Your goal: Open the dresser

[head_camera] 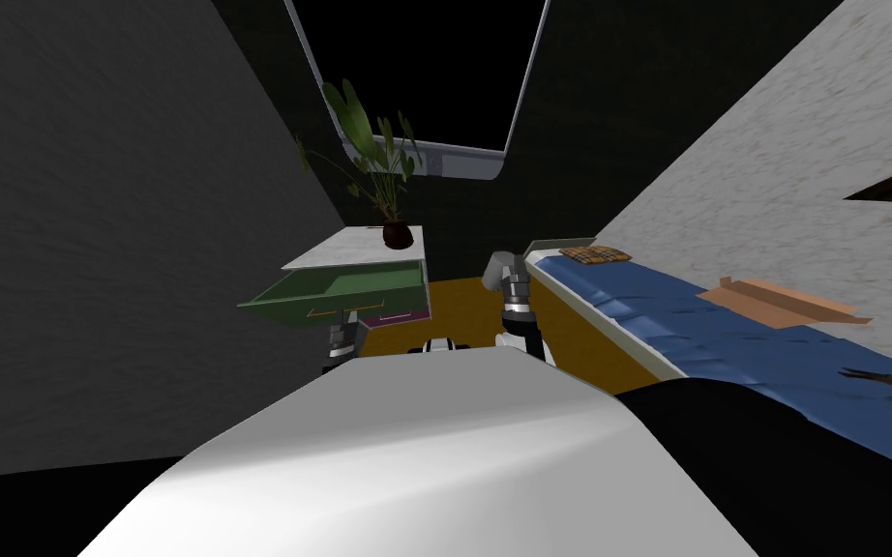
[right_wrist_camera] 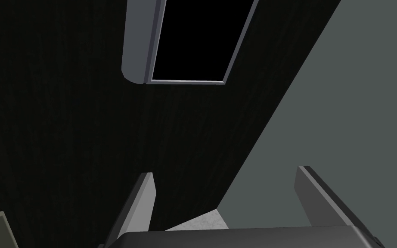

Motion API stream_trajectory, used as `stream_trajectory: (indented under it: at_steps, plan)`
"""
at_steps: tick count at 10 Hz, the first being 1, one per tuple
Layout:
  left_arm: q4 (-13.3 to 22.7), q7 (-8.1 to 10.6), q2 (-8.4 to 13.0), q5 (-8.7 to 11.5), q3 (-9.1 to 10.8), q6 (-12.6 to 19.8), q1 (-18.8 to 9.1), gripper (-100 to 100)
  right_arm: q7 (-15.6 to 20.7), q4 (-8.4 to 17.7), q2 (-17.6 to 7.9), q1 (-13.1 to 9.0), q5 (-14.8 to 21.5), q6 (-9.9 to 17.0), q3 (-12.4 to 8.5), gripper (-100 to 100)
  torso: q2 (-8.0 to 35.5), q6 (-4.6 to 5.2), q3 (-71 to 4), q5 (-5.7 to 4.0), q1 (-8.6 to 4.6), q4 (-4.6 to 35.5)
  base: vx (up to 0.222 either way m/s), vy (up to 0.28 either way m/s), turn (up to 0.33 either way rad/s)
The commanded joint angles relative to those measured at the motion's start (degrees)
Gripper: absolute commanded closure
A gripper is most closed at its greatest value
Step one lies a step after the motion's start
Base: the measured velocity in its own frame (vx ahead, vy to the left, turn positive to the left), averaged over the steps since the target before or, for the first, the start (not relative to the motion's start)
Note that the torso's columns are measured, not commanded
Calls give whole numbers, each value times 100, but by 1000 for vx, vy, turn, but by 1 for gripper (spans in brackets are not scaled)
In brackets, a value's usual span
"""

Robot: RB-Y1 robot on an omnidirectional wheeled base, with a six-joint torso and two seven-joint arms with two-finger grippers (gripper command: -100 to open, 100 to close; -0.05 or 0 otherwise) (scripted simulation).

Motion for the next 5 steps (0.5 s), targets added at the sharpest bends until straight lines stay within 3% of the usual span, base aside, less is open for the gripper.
stream_trajectory:
  at_steps: [1, 5]
  plan:
    - [21, 0, -6, -2, -6, 17, 14, 0, 0, 0, 0, 0, 0, 0, 0, 0, -17, 5, -9, 10, 7, -11, 0, 0, 0]
    - [56, 2, -14, -3, -14, 52, 39, 0, 0, 0, 0, 0, 0, 0, 0, 0, -40, 6, -18, 32, 24, -32, 0, 0, 0]
